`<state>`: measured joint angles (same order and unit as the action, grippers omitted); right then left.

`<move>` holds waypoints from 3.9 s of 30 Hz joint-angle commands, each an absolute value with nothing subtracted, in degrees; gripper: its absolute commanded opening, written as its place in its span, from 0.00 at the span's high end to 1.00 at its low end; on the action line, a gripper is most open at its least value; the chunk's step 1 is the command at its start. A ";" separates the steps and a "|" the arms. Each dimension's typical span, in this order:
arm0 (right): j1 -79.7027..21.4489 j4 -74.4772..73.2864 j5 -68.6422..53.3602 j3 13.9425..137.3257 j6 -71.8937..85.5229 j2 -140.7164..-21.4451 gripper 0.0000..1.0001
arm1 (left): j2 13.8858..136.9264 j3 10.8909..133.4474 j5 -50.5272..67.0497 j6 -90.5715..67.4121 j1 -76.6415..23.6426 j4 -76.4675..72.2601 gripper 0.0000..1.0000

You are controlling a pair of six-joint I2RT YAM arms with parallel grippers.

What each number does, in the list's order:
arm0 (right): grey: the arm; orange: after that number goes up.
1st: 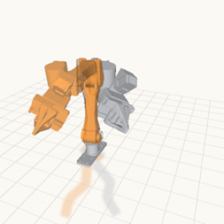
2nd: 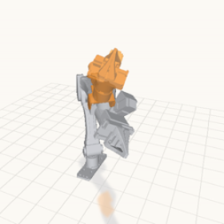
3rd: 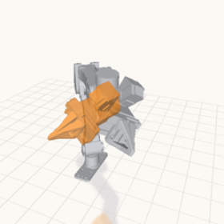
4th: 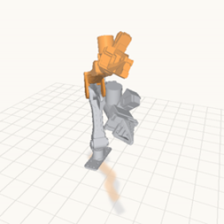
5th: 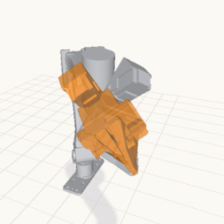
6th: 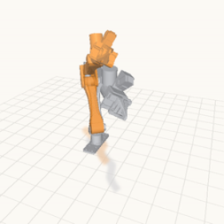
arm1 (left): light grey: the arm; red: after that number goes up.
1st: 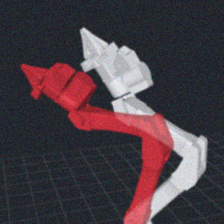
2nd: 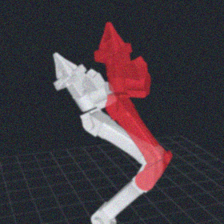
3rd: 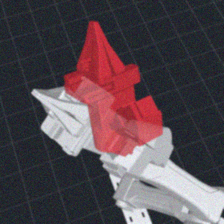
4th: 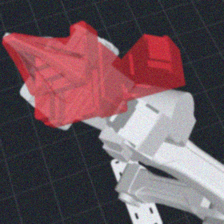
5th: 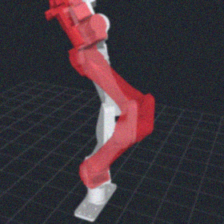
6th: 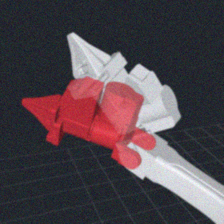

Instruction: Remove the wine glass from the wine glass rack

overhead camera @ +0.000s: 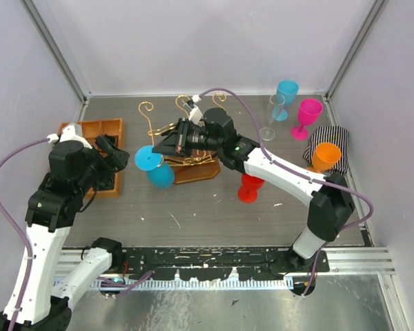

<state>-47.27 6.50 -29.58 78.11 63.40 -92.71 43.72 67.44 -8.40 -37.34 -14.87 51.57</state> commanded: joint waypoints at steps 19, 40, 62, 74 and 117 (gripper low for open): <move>-39.52 2.73 -32.33 87.99 59.65 -90.10 0.99 | 42.99 67.29 -8.81 -36.73 -14.61 51.59 0.16; -37.67 1.91 -45.56 105.14 59.71 -91.95 0.99 | 42.97 69.44 -6.37 -39.44 -14.66 50.64 0.16; -37.79 -30.69 -36.40 107.37 -23.18 -84.64 0.99 | 83.49 109.11 35.17 -51.66 -2.55 47.54 0.02; -38.54 -35.15 -51.47 115.36 -22.99 -86.83 0.99 | 86.70 104.23 50.35 -62.17 -3.06 29.92 0.02; -44.71 -33.53 -45.61 121.12 -22.93 -93.50 0.97 | 84.57 100.21 51.62 -56.66 -7.82 38.51 0.02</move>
